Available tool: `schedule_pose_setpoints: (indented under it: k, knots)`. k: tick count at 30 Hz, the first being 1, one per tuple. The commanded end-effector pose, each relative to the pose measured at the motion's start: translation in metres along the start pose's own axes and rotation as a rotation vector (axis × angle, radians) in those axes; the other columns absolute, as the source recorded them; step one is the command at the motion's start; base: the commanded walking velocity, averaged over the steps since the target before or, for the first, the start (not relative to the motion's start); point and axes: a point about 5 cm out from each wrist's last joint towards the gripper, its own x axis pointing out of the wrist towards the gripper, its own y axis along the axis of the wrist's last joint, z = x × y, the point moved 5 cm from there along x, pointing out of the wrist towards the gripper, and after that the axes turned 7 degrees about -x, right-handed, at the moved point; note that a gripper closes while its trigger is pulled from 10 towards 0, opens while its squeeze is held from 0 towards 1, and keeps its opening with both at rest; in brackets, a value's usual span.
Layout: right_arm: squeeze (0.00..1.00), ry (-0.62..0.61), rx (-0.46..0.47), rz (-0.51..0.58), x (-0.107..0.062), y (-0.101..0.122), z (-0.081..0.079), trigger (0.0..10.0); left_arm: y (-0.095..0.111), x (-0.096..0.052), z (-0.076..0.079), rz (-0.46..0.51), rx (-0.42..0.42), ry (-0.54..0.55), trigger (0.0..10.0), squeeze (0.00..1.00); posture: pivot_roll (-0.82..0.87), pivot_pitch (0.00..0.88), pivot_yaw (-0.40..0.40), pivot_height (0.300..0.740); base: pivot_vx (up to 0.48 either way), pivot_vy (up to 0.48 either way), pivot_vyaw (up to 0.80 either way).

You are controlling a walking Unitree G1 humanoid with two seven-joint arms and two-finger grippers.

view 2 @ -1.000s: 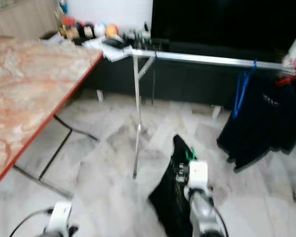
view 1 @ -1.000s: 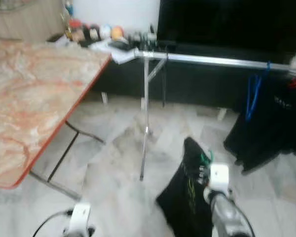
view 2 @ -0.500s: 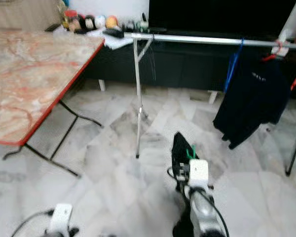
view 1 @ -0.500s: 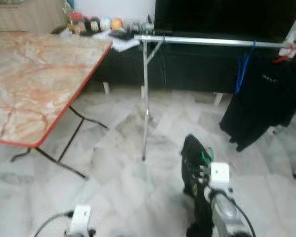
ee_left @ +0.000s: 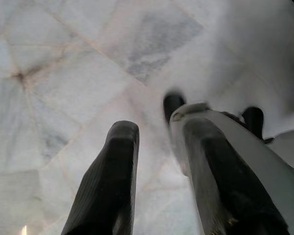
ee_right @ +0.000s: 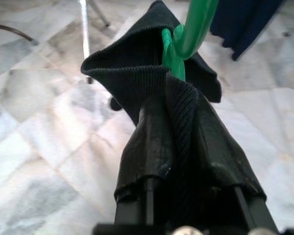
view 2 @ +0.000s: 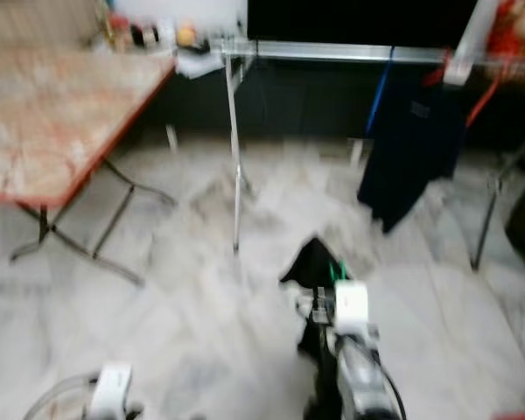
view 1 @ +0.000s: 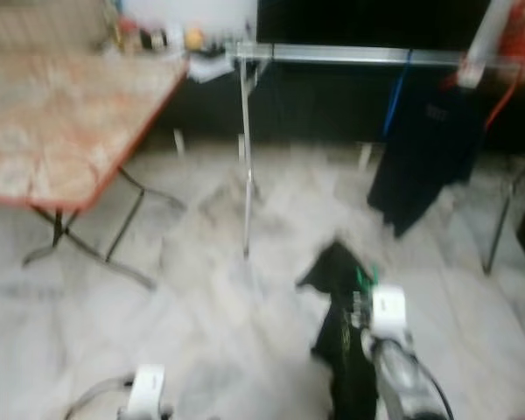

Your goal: Hang hanger

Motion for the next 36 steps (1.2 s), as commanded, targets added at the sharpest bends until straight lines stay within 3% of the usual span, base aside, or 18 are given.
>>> schedule_pose_setpoints:
  k: [1,7,21,25,30,33,35,36]
  knots:
    - [0.00,-0.009,0.011,0.034,0.003,0.011,0.000,10.0,0.001,0.000,-0.004,0.002,0.012,0.002,10.0,0.00,-0.06,0.000,-0.041,0.740,-0.307,0.000,0.00]
    - [0.00,-0.009,0.010,0.033,0.004,0.011,-0.001,10.0,0.002,0.000,-0.003,0.003,0.013,0.001,10.0,0.00,-0.06,0.000,-0.039,0.740,-0.309,0.000,0.00]
    - [0.00,0.024,-0.024,0.027,0.007,0.016,-0.003,10.0,0.004,0.000,-0.003,0.008,0.032,0.001,10.0,0.00,-0.06,0.000,-0.041,0.740,0.000,0.000,0.00]
    - [0.00,0.067,-0.055,0.049,0.009,0.023,-0.007,10.0,0.010,0.000,-0.003,0.040,0.077,-0.009,10.0,0.00,-0.07,0.000,-0.039,0.740,0.000,0.000,0.00]
    - [0.00,0.200,-0.174,0.070,0.011,0.032,-0.013,10.0,0.028,-0.002,0.002,0.152,0.162,-0.030,10.0,0.00,-0.06,0.000,-0.043,0.740,0.000,0.000,0.00]
    - [0.00,0.308,-0.285,0.083,0.010,0.036,-0.019,10.0,0.040,-0.004,0.007,0.226,0.301,-0.050,10.0,0.00,-0.05,0.000,-0.045,0.740,0.000,0.000,0.00]
    - [0.00,0.404,-0.359,0.101,0.007,0.039,-0.025,10.0,0.046,-0.005,0.012,0.266,0.348,-0.070,10.0,0.00,-0.05,0.000,-0.045,0.740,0.000,0.000,0.00]
    - [0.00,0.449,-0.391,0.111,0.006,0.042,-0.027,10.0,0.067,-0.011,0.014,0.366,0.381,-0.105,10.0,0.00,-0.05,0.000,-0.046,0.740,0.000,0.000,0.00]
